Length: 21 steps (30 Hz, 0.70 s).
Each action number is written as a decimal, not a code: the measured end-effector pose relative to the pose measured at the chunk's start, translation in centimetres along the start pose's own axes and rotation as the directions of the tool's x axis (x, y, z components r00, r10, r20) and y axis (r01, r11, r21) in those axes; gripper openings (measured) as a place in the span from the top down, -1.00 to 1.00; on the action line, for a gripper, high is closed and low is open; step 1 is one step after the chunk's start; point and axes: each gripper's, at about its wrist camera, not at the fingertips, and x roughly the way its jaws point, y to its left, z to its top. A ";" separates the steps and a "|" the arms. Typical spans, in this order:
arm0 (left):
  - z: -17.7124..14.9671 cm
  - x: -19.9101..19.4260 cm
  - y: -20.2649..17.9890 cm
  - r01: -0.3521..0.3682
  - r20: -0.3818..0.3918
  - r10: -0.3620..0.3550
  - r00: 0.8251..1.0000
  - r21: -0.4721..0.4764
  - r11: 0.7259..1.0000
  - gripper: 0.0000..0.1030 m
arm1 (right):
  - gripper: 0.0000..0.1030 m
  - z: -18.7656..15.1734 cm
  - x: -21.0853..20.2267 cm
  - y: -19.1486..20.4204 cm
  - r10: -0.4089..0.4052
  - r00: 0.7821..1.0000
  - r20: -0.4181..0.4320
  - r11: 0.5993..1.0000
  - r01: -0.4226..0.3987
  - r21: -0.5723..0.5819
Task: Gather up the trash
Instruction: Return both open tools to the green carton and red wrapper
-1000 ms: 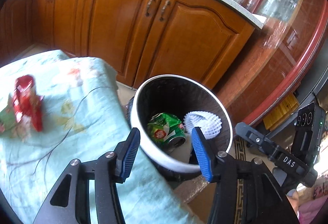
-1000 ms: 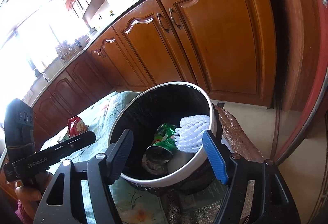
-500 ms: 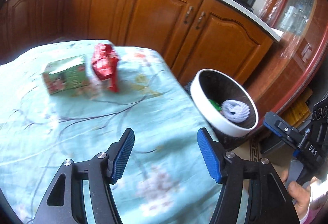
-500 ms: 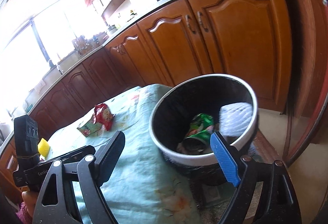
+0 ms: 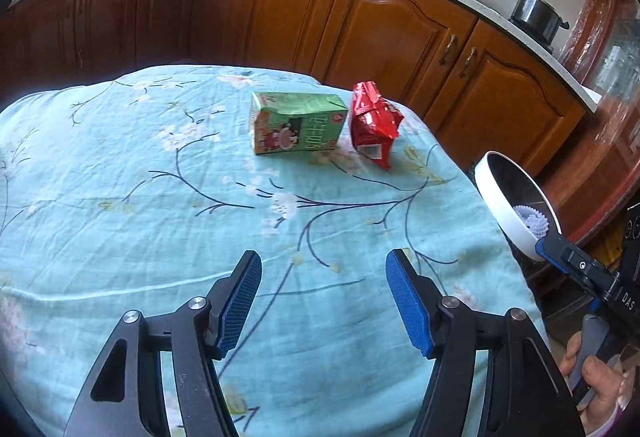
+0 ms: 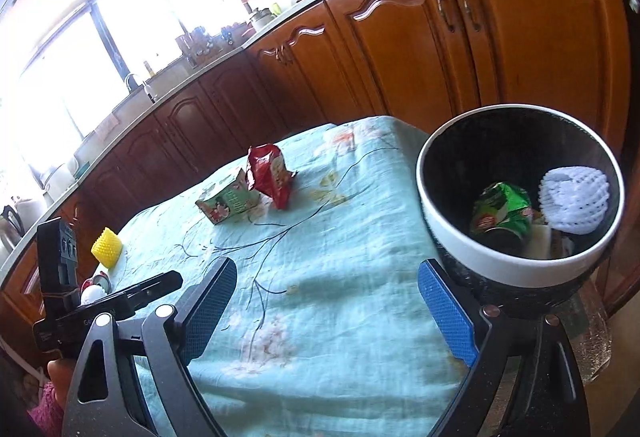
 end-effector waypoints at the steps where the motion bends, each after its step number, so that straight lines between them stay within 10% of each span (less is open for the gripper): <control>1: 0.1 -0.2 0.5 -0.008 0.003 0.008 1.000 -0.001 1.000 -0.26 | -0.81 -0.2 0.4 0.4 0.005 1.000 -0.008 1.000 -0.005 -0.003; 21: 3.3 4.1 4.2 -0.031 -0.016 0.032 0.999 0.068 0.997 -0.28 | -0.81 1.7 7.0 4.3 0.064 0.994 -0.089 0.997 -0.067 -0.028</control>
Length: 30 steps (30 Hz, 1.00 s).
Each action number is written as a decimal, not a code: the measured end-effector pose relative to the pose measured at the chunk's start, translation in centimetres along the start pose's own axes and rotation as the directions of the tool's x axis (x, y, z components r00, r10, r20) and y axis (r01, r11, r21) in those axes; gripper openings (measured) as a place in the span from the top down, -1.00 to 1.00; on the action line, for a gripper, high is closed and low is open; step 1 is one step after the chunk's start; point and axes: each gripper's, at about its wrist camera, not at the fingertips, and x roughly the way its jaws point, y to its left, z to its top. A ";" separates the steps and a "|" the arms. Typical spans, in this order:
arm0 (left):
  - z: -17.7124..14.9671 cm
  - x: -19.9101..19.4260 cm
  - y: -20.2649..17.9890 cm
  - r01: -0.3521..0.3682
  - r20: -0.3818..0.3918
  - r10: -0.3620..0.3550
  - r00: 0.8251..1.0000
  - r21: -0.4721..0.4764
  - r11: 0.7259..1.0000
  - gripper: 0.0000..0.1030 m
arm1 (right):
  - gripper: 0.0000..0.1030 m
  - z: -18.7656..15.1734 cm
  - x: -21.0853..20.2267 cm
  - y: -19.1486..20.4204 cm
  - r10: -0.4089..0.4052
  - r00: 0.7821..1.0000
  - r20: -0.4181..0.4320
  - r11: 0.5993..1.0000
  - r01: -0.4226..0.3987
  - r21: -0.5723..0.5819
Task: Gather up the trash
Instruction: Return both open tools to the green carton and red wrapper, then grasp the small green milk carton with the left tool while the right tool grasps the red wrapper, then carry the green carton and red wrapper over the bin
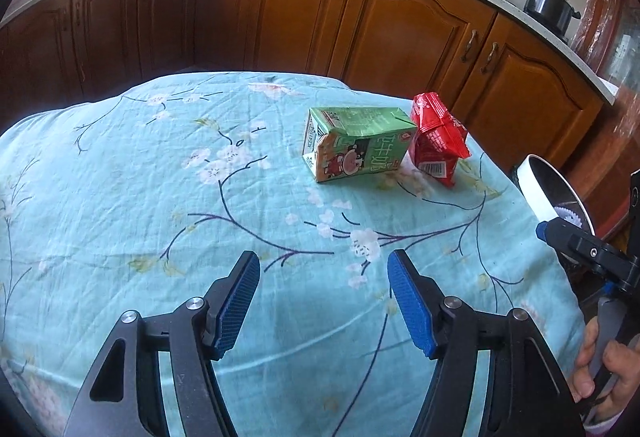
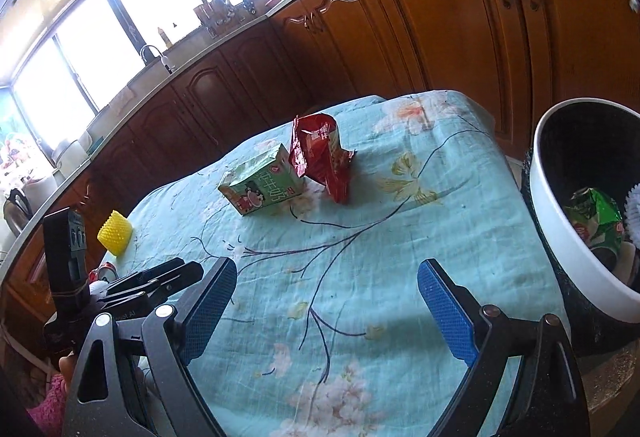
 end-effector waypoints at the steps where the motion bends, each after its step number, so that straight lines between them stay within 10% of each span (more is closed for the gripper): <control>1: 0.4 0.5 0.2 -0.001 -0.001 0.001 1.000 0.009 1.000 -0.28 | -0.81 0.3 0.3 0.0 0.001 1.000 -0.002 1.000 -0.001 0.000; 17: 7.4 8.9 0.4 0.073 -0.058 -0.065 0.996 0.164 0.984 -0.28 | -0.75 6.5 7.2 -0.5 0.068 0.997 -0.042 0.997 -0.066 0.039; 20: 8.0 10.0 0.1 0.089 -0.057 -0.080 0.995 0.179 0.980 -0.27 | -0.51 7.0 8.2 -1.0 0.079 0.995 -0.059 0.995 -0.076 0.061; 25: 8.1 10.0 -0.8 0.124 -0.020 -0.123 0.992 0.234 0.964 0.05 | 0.42 6.7 8.4 -1.6 0.096 0.993 -0.066 0.992 -0.090 0.089; 30: 7.0 9.3 -1.6 0.133 -0.013 -0.134 0.991 0.259 0.957 0.39 | 0.53 5.9 6.4 -1.5 0.062 0.997 -0.043 0.996 -0.060 0.063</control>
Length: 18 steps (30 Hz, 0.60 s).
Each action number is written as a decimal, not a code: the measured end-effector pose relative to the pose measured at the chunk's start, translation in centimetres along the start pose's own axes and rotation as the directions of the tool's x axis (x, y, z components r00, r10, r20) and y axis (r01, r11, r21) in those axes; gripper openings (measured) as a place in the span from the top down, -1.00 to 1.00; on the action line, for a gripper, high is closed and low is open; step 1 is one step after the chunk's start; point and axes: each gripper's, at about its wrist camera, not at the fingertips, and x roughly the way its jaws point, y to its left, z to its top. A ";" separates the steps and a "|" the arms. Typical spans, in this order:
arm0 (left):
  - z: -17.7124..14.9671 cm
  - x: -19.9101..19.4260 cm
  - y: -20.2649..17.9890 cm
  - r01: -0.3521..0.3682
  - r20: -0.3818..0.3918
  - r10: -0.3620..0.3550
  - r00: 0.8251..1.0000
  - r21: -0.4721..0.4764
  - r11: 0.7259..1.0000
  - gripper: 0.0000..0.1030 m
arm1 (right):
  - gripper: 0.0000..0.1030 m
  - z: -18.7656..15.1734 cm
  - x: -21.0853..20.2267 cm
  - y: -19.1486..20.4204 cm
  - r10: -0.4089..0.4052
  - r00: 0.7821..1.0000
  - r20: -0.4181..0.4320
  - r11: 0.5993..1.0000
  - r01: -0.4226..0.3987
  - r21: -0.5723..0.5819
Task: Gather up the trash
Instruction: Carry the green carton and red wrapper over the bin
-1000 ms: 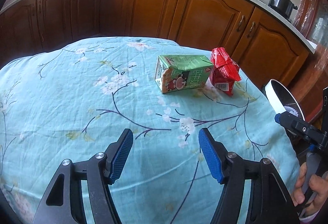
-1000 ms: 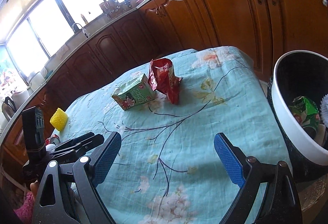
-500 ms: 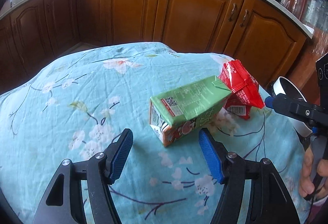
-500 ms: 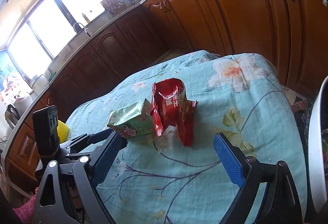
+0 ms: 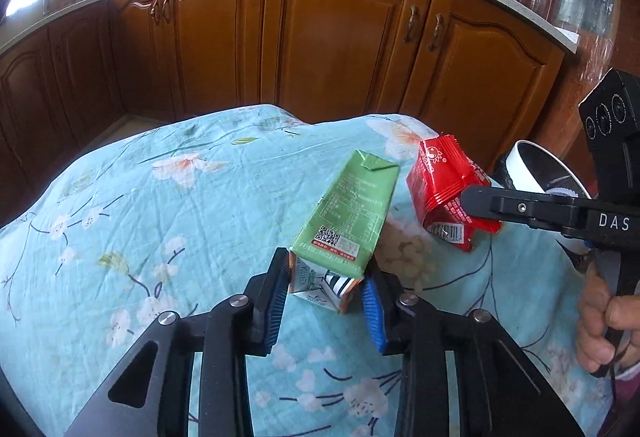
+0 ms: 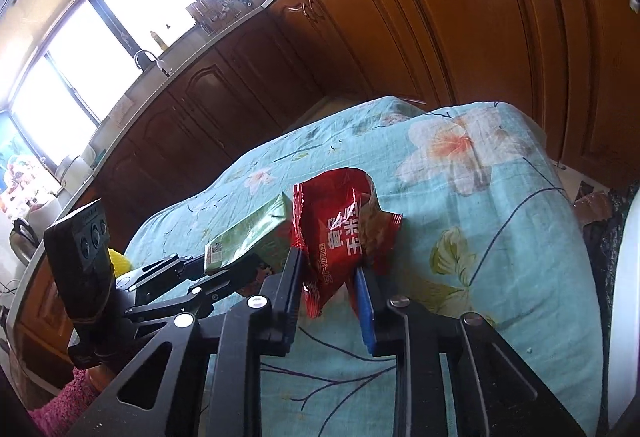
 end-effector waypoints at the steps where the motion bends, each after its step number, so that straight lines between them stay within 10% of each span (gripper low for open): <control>1: -0.4 -0.5 -0.3 -0.004 0.000 0.004 1.000 0.000 1.000 0.39 | 0.54 -0.3 -0.6 -0.2 -0.001 1.000 0.006 1.000 0.001 0.004; 18: -7.0 -9.3 -8.2 0.035 0.082 -0.022 0.996 -0.164 0.986 0.41 | 0.56 -5.6 -10.4 -1.8 -0.020 0.996 0.084 1.000 0.020 0.007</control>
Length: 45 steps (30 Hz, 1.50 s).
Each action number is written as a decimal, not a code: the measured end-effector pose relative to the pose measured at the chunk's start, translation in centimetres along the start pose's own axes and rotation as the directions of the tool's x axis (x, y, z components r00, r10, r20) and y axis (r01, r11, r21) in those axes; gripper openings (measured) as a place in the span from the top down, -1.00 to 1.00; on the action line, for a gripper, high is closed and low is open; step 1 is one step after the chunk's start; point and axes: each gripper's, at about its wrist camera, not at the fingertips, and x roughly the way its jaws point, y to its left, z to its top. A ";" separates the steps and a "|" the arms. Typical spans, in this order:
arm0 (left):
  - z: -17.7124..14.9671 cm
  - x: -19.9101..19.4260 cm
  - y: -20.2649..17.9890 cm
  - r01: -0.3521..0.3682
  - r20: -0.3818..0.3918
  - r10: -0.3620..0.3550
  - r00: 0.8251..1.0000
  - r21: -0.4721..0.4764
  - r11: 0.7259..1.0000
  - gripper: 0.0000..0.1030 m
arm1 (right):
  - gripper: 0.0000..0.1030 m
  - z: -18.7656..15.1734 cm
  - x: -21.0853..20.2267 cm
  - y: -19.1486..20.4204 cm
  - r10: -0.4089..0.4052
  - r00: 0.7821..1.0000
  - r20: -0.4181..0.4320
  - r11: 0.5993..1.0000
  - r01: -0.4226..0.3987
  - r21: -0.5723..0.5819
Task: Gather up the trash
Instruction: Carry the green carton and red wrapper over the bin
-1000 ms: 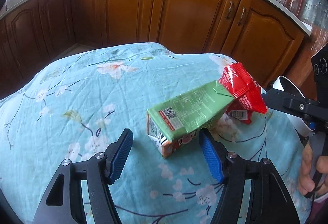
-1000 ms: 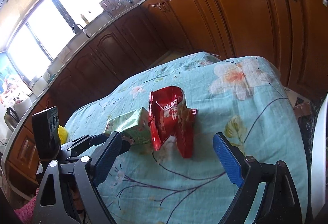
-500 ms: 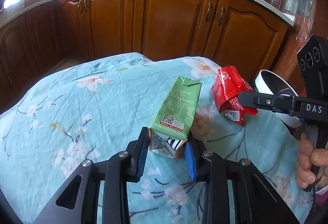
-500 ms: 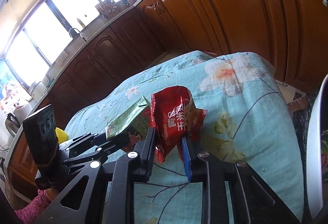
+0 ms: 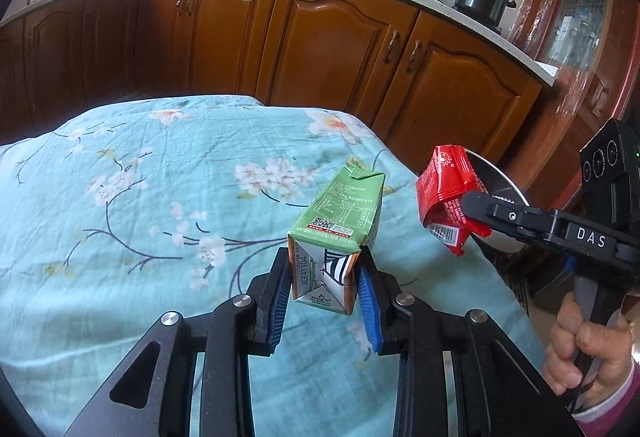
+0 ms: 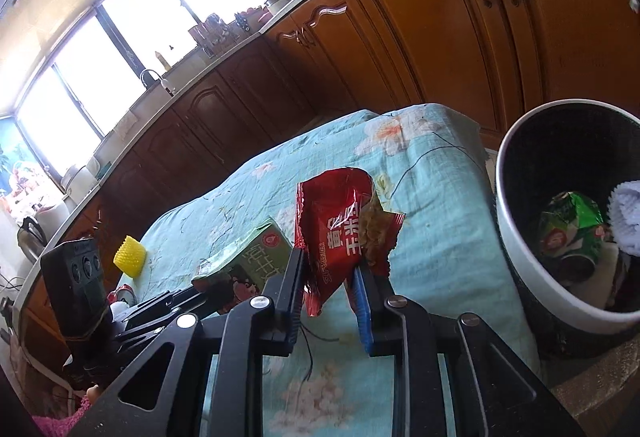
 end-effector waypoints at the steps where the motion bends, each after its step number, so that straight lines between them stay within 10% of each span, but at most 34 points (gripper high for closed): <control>1: -0.2 -0.4 -0.5 0.001 0.008 -0.001 1.000 0.000 1.000 0.41 | 0.56 -0.3 -0.5 -0.1 -0.003 1.000 0.004 1.000 0.003 0.000; 45: 1.1 0.8 -14.3 0.076 0.006 -0.078 0.997 0.172 0.982 0.41 | 0.56 -2.1 -12.4 -9.9 -0.147 0.975 0.165 0.981 0.123 0.151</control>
